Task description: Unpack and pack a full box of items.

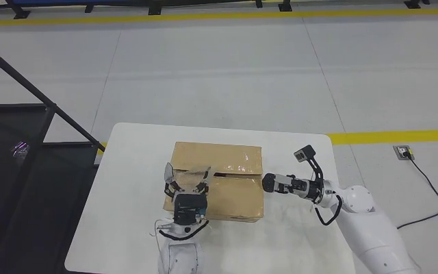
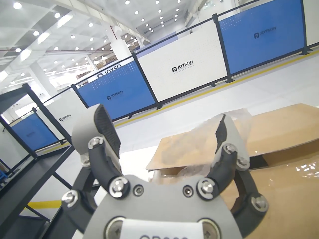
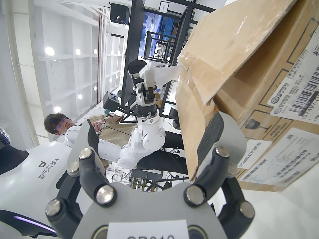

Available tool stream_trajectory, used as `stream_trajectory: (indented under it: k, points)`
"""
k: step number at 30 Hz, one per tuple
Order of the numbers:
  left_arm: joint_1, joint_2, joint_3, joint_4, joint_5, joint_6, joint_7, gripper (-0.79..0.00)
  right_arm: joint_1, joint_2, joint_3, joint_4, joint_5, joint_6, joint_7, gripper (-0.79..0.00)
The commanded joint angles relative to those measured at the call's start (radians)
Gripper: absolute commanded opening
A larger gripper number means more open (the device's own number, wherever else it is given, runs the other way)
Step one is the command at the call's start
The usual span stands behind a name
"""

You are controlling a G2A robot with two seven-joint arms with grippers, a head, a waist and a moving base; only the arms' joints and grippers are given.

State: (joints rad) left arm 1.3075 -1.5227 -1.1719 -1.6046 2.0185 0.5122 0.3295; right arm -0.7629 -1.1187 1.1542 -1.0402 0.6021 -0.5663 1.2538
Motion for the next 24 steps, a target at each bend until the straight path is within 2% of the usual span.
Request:
stream_trajectory:
  k: [1,6,12,16,20,24]
  points:
    - [-0.006,-0.001,0.016,0.017,0.032,0.001,0.018,0.000,0.003,0.000,-0.002,0.002,0.001,0.001,0.001,0.000]
    - [-0.011,-0.003,0.052,0.051,0.085,0.008,0.071,0.000,0.012,0.000,-0.011,0.004,-0.009,0.003,0.003,0.000]
    - [-0.011,-0.002,0.061,0.058,0.130,-0.018,0.058,0.000,0.012,0.005,-0.009,-0.016,-0.078,-0.012,-0.028,0.000]
    - [-0.012,-0.003,0.050,0.038,0.098,-0.003,0.052,0.000,0.000,0.009,-0.007,-0.056,-0.132,0.015,-0.072,0.000]
    - [-0.005,-0.005,0.014,-0.034,-0.030,0.009,0.066,0.000,-0.012,0.011,-0.003,-0.082,-0.148,0.032,-0.092,0.000]
    - [0.025,-0.003,-0.051,-0.180,-0.225,-0.044,0.074,0.000,-0.012,0.012,-0.006,-0.089,-0.155,0.040,-0.091,0.000]
